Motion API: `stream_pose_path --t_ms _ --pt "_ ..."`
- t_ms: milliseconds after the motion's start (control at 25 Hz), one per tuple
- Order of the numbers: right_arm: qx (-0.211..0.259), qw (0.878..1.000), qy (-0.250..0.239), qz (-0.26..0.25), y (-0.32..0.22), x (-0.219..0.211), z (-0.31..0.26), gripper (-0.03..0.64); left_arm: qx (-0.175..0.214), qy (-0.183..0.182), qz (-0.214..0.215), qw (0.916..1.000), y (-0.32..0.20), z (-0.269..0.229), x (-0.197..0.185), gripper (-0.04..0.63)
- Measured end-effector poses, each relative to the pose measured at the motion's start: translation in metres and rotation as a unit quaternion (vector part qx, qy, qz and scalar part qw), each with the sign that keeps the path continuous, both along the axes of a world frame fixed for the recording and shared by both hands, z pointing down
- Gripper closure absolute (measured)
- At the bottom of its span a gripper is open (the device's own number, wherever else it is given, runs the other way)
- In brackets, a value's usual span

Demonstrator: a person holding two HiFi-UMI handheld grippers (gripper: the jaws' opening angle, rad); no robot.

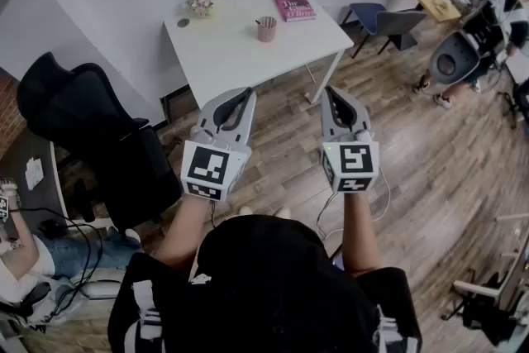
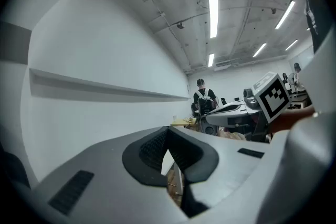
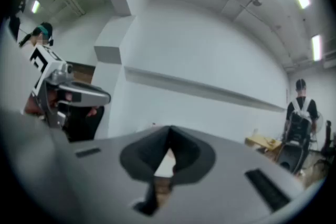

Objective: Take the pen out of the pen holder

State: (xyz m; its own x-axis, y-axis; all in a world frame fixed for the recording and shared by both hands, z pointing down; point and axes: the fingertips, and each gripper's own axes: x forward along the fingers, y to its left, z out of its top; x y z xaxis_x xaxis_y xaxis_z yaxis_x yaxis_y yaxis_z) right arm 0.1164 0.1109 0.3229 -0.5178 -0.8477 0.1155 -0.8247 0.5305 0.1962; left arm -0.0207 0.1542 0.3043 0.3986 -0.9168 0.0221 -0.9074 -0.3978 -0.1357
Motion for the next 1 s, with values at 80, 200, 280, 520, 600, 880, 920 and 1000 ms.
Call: stream_pose_path --t_ms 80,200,280,520,600,880,920,1000 --pt "-0.002 1.0 0.001 0.001 0.001 0.0 0.001 0.583 -0.001 0.0 -0.001 1.0 0.001 0.001 -0.001 0.578" --pt "0.0 1.0 -0.005 0.001 0.002 0.0 0.002 0.583 -0.001 0.0 -0.001 1.0 0.003 0.002 0.0 0.578" --pt "-0.001 1.0 -0.013 0.0 0.002 0.0 0.001 0.583 -0.003 0.0 0.0 1.0 0.002 0.003 0.0 0.58" --pt "-0.008 1.0 -0.013 -0.008 0.001 0.007 0.006 0.583 -0.009 0.002 -0.005 0.9999 0.0 0.007 0.008 0.578" --pt "-0.01 1.0 -0.013 -0.01 0.0 0.011 0.008 0.583 -0.012 0.002 -0.007 0.9999 0.0 0.009 0.014 0.578" --pt "-0.016 1.0 -0.014 -0.023 -0.009 0.037 0.014 0.583 -0.016 0.005 -0.018 0.9997 -0.006 0.014 0.039 0.58" --pt "-0.016 0.999 -0.014 -0.025 -0.009 0.041 0.015 0.583 -0.016 0.005 -0.02 0.9997 -0.007 0.015 0.044 0.578" --pt "-0.016 0.999 -0.015 -0.031 -0.01 0.051 0.019 0.583 -0.016 0.004 -0.024 0.9996 -0.007 0.019 0.054 0.58"
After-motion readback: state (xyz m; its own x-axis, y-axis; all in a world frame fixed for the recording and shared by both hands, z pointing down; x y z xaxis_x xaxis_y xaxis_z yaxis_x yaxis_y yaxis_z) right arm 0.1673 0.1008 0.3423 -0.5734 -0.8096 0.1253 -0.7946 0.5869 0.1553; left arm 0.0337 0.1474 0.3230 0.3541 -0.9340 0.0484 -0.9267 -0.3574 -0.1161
